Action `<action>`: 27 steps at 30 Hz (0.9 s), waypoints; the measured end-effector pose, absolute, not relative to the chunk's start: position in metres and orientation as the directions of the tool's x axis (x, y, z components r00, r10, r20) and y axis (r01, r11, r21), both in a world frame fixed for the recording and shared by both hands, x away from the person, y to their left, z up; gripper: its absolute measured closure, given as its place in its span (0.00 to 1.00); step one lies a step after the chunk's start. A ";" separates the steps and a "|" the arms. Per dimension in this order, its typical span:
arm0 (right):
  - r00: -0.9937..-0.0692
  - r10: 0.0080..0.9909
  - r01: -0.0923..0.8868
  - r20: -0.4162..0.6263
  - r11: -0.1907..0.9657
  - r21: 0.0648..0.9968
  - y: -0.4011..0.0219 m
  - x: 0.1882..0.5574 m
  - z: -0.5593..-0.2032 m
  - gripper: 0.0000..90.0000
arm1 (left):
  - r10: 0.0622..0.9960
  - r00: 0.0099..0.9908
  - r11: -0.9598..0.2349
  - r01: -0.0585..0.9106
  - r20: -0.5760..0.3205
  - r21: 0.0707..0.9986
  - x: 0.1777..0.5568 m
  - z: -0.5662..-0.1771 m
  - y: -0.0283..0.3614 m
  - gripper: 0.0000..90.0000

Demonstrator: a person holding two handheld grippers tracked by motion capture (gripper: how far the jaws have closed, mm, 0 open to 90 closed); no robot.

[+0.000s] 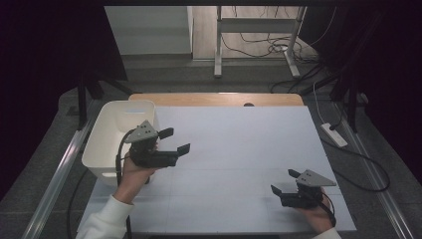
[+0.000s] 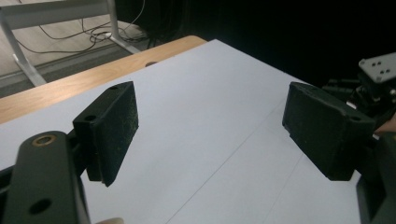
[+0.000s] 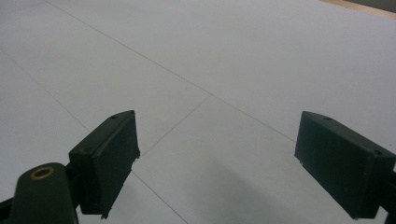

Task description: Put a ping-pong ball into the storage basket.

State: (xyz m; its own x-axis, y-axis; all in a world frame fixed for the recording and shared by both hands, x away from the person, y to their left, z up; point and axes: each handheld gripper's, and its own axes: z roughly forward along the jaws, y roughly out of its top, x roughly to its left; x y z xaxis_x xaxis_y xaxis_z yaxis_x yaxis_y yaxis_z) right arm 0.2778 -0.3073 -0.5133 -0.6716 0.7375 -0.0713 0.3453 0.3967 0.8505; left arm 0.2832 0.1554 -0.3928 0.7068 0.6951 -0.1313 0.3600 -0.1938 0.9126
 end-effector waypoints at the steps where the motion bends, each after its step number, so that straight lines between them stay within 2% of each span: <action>1: -0.672 0.736 0.341 -0.075 0.399 0.851 -0.307 0.278 -0.513 0.15 | 0.696 0.707 -0.200 0.359 -0.126 0.911 0.282 -0.394 0.154 0.21; 14: -0.670 0.739 0.344 -0.072 0.395 0.852 -0.308 0.277 -0.513 0.15 | 0.682 0.722 -0.242 0.372 -0.116 0.896 0.271 -0.420 0.139 0.21; 27: -0.673 0.737 0.345 -0.069 0.395 0.851 -0.307 0.277 -0.514 0.15 | 0.688 0.715 -0.275 0.413 -0.122 0.868 0.258 -0.466 0.141 0.21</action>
State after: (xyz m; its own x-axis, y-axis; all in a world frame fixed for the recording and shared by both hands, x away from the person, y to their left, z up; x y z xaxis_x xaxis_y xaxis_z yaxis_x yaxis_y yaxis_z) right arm 0.2766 -0.3074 -0.5137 -0.6727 0.7367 -0.0690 0.3454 0.3951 0.8512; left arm 0.2581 0.1414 -0.4659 0.7153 0.6880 -0.1223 0.4133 -0.2754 0.8679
